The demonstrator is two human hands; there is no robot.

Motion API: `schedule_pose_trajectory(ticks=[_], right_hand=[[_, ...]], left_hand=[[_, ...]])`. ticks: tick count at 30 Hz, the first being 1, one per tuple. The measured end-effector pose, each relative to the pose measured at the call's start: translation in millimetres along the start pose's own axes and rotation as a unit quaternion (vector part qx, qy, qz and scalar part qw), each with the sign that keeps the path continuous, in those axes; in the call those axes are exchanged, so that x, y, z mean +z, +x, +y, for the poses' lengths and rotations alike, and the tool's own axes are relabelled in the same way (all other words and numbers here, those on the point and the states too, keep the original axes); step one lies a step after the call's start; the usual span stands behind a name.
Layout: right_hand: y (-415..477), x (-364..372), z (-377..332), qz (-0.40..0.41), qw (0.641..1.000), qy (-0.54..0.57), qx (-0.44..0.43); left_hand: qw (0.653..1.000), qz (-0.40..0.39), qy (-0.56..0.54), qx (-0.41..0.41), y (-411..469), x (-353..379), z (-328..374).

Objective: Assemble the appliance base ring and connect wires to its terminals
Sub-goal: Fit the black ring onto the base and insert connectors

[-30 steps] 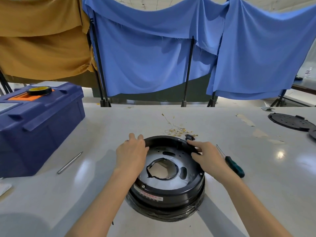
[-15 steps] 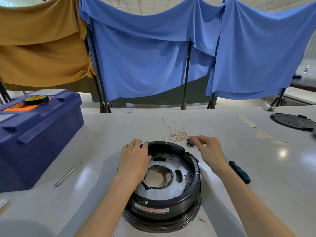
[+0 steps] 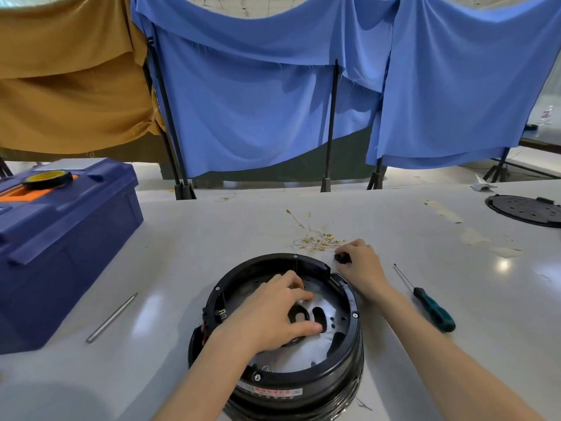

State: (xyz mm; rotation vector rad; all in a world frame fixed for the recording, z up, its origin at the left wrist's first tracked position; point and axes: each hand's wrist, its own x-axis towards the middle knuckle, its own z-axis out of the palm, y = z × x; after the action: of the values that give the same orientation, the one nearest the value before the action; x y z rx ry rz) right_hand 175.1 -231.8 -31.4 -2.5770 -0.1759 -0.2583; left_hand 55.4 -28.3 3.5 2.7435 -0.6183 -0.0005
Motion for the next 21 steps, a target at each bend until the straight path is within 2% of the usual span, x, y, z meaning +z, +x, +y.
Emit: schedule_pose_trajectory(ticks=[4,15,17,21], right_hand=[[-3.3,-5.6,-2.6,0.001,0.998,0.055,-0.008],[-21.9,-28.6,2.1,-0.041,0.994,0.1,0.029],[-29.6,-37.0,1.2,-0.029,0.984,0.171,0.038],[-51.1,-69.2,-13.2,-0.023,0.935,0.354,0.012]], left_hand=[[1.0,0.002,-0.005,-0.002,0.4,1.1,-0.4],[1.0,0.009,-0.009,0.002,0.2,3.3,-0.9],[1.0,0.011,-0.011,0.003,0.1,4.1,-1.2],[1.0,0.012,-0.014,0.001,0.3,4.4,-1.3]])
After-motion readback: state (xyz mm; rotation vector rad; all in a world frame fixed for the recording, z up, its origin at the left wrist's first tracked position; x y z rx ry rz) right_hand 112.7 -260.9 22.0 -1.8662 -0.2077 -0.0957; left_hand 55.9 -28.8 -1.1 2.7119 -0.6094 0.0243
